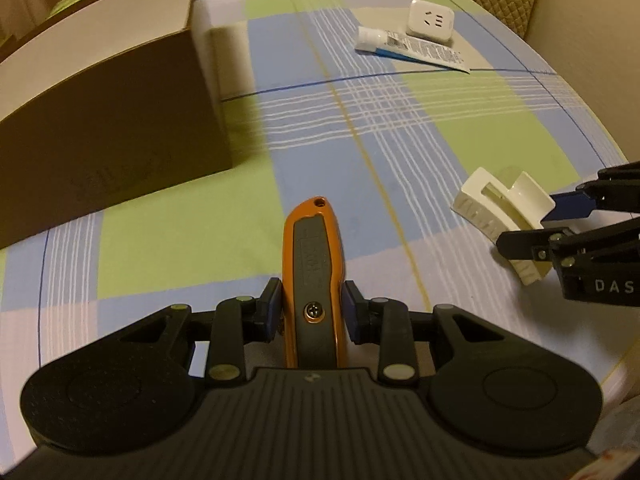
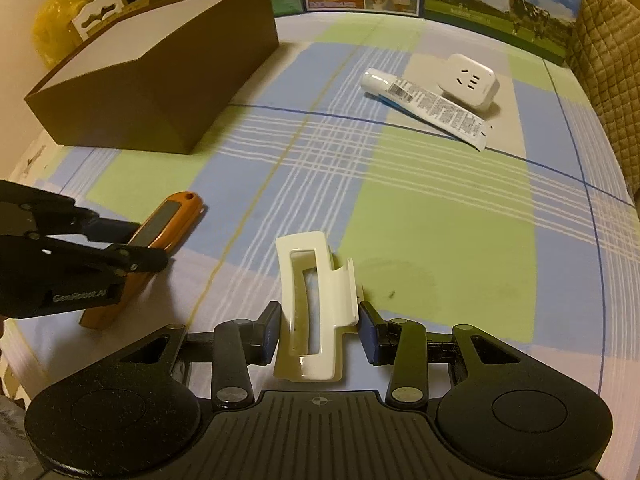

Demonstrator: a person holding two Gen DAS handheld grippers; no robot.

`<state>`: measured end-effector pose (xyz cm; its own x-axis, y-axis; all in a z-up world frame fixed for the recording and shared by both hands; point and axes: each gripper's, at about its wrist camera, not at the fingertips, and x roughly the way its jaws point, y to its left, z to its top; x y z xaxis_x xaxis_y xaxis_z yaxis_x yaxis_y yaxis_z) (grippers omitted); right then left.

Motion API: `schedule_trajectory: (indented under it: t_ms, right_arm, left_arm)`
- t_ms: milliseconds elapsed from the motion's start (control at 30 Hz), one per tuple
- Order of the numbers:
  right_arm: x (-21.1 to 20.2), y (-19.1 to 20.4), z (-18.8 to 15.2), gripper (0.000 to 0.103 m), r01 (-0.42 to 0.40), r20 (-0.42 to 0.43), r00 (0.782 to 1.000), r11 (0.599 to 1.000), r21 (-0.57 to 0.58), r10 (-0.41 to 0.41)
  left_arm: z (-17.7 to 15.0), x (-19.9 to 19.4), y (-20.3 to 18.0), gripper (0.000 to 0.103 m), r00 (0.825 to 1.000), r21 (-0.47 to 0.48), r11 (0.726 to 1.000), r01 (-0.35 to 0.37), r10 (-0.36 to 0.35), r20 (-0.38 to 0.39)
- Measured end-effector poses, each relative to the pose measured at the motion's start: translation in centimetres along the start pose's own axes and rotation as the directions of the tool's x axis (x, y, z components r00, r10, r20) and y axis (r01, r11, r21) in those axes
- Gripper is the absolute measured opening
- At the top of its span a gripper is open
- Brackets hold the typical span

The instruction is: Organize rigid objects

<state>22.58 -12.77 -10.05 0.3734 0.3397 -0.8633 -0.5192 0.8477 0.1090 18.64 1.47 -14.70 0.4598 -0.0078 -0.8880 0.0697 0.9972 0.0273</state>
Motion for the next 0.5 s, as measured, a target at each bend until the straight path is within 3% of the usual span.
schedule_trajectory:
  t_ms: [200,333,500]
  right_arm:
    - [0.0,0.4,-0.1,0.038,0.005,0.004,1.000,1.000,-0.001,-0.005]
    - [0.0,0.7,-0.4,0.040,0.004,0.004,1.000,1.000,-0.002,-0.004]
    - [-0.1,0.8,-0.6,0.040,0.002,0.007,1.000,1.000,-0.001,-0.002]
  left_arm:
    - [-0.3,-1.0,0.1,0.031,1.000,-0.031,0.999,0.012,-0.012,0.007]
    - [-0.9,-1.1,0.2,0.041,1.000,-0.055,0.998,0.005,-0.005,-0.012]
    - [-1.4,-0.8,0.4,0.041,1.000,-0.089,0.996,-0.006,0.004,-0.016]
